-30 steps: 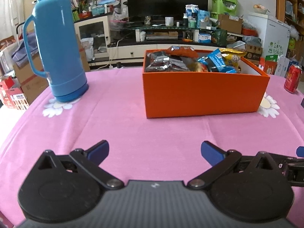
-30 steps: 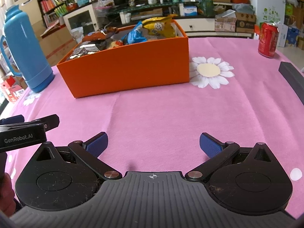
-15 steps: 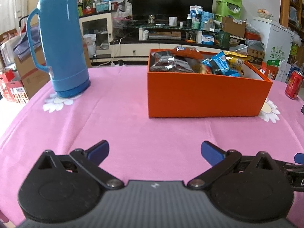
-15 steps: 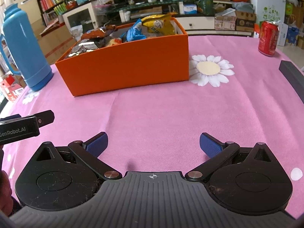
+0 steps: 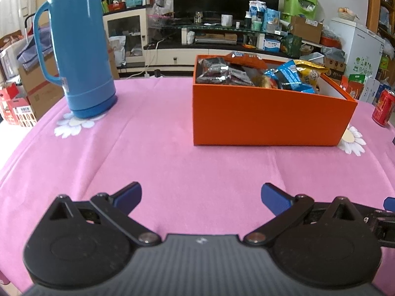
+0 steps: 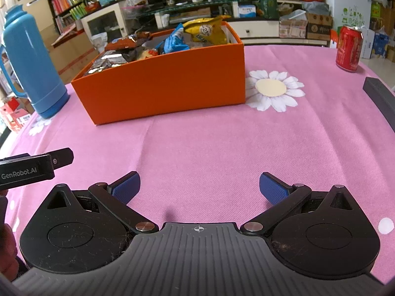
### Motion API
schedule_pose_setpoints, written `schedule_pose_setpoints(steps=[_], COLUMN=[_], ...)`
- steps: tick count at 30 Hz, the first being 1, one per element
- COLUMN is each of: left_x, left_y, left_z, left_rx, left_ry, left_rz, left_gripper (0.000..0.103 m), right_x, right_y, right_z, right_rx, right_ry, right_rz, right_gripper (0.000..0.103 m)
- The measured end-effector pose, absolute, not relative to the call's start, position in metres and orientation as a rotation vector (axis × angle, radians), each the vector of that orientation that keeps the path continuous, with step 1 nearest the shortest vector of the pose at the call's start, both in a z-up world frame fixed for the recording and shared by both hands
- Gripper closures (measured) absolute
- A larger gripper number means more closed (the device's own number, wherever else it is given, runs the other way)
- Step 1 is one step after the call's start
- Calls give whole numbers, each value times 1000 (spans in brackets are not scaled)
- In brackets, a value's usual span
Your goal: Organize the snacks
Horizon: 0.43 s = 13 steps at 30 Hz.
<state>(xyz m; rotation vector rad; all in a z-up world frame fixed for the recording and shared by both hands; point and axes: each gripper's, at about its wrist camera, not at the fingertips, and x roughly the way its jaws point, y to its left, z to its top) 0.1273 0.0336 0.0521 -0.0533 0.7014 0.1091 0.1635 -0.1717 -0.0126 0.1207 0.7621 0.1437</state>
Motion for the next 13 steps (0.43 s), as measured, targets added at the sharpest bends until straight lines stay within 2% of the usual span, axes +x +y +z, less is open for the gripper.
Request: schedule_pose_setpoints(steps=[13], left_x=[130], left_y=[31], left_z=[50], left_rx=[-47], left_ry=[716], left_rz=[100], left_gripper=[1], right_x=[164], right_y=[-173], right_z=[-14], right_rx=[125], right_ry=[765], right_rz=[145], right_gripper=[9])
